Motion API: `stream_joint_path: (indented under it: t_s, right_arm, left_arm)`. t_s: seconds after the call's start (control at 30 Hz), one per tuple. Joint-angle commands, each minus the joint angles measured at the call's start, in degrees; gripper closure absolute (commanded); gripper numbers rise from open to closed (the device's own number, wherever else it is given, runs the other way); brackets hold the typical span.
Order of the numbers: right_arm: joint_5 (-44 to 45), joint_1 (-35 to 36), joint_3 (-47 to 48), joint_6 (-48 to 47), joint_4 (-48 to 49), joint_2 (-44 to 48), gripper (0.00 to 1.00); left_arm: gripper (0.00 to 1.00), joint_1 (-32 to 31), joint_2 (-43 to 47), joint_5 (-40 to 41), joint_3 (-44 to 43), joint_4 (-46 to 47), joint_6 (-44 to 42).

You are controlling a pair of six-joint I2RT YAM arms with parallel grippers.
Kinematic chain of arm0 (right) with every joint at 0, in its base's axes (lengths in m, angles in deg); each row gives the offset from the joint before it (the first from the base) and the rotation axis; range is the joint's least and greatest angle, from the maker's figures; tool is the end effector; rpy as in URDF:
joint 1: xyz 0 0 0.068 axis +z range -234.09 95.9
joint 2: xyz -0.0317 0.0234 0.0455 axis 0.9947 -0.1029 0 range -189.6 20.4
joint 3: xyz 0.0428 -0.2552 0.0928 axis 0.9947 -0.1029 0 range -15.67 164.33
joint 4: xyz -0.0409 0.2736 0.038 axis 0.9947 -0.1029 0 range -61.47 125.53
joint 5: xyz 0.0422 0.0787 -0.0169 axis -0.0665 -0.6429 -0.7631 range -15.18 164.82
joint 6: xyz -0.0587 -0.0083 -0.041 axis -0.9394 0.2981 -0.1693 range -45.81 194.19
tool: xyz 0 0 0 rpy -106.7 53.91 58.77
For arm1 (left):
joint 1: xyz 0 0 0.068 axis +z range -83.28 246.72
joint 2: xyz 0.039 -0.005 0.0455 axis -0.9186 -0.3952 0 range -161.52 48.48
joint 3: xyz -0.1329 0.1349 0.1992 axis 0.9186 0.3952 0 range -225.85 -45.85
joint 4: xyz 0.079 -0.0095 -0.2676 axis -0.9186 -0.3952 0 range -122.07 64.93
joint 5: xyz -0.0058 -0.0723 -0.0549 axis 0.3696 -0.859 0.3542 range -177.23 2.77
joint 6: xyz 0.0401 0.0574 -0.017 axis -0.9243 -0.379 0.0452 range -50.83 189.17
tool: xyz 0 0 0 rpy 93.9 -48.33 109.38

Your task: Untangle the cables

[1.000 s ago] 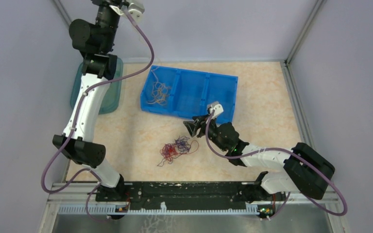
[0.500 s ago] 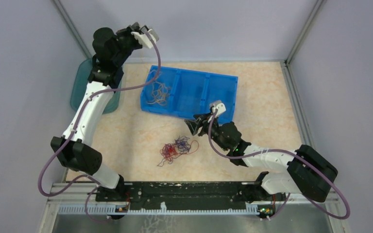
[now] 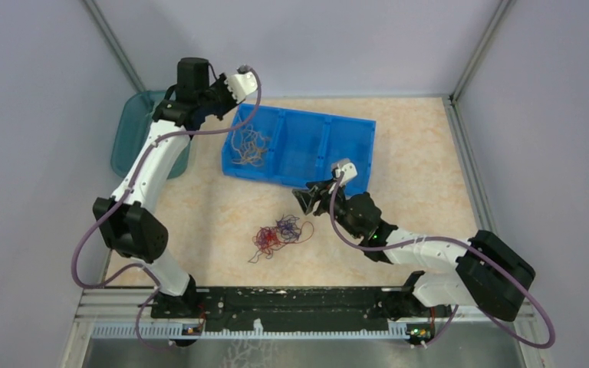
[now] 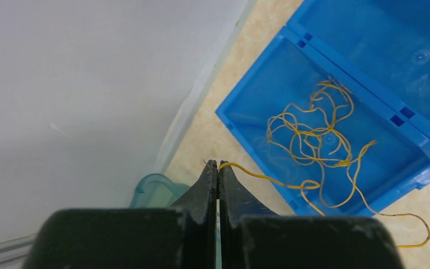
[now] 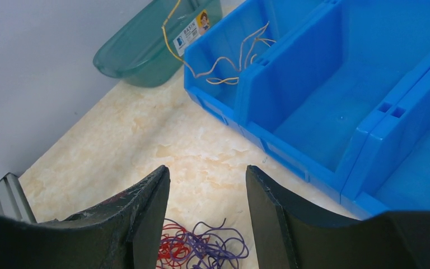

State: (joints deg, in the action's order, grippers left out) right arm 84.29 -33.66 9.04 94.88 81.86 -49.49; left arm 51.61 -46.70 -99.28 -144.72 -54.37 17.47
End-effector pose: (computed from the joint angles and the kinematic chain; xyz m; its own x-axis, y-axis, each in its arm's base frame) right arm 0.1921 0.2172 0.2211 -0.2197 0.2813 -0.9341 -0.6178 0.7010 0.3564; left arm 0.4049 -0.1222 0.3982 0.0841 0.7722 -0.6298 0.5981 0.4665 0.6517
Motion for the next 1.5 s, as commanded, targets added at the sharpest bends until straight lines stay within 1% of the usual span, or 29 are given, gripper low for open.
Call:
stream_joint_path:
  t_s: [0.0, 0.3, 0.43, 0.7, 0.8, 0.97, 1.07, 1.13, 1.2, 1.27, 1.37, 1.47]
  right_arm:
    - [1.4, -0.5, 0.7, 0.5, 0.8, 2.9, 0.47]
    - [2.2, -1.3, 0.5, 0.5, -0.6, 3.8, 0.47]
    - [2.2, -1.9, 0.3, 0.6, -0.8, 4.2, 0.47]
    - [1.7, -3.3, -0.4, 1.5, -0.2, 3.8, 0.47]
    - [0.8, -3.6, -0.3, 2.3, 0.9, 2.9, 0.47]
    - [-1.8, -3.6, 3.6, 2.6, 0.7, -0.9, 0.48]
    - [-2.6, -3.6, 4.5, 3.3, 1.6, -1.4, 0.48]
    - [-3.0, -3.6, 4.7, 3.6, 1.8, -1.3, 0.48]
    - [-3.3, -3.6, 4.9, 3.6, 1.5, -1.2, 0.48]
    - [-3.5, -3.6, 4.8, 3.7, 1.3, -1.1, 0.48]
    - [-3.0, -3.6, 4.2, 3.9, 1.3, -0.7, 0.48]
    - [-2.8, -3.6, 3.5, 4.3, 1.5, -0.3, 0.49]
  left_arm:
    - [1.00, -0.4, -3.4, -1.7, -3.8, -4.8, 5.4]
    - [1.00, -1.1, -13.9, -0.8, -8.9, -5.3, 5.9]
    - [1.00, -1.1, -17.8, 1.7, -9.7, -0.3, 5.8]
    - [1.00, -1.4, -20.9, 8.0, -9.6, 12.3, 4.9]
    - [1.00, -1.5, -21.7, 8.9, -9.6, 13.6, 4.3]
    - [1.00, -1.5, -21.9, 8.5, -8.8, 14.9, 4.9]
    - [1.00, -1.4, -22.0, 7.4, -8.3, 13.2, 6.9]
    - [0.97, -1.3, -21.8, 3.6, -8.0, 8.1, 7.4]
    - [0.91, -1.3, -21.7, -0.6, -7.6, 2.4, 6.1]
    - [0.88, -1.2, -21.9, -3.7, -7.5, -2.4, 5.2]
    - [0.86, -1.1, -22.1, -7.0, -8.2, -9.1, 2.6]
    - [0.86, -1.1, -22.3, -7.8, -8.7, -12.3, 1.4]
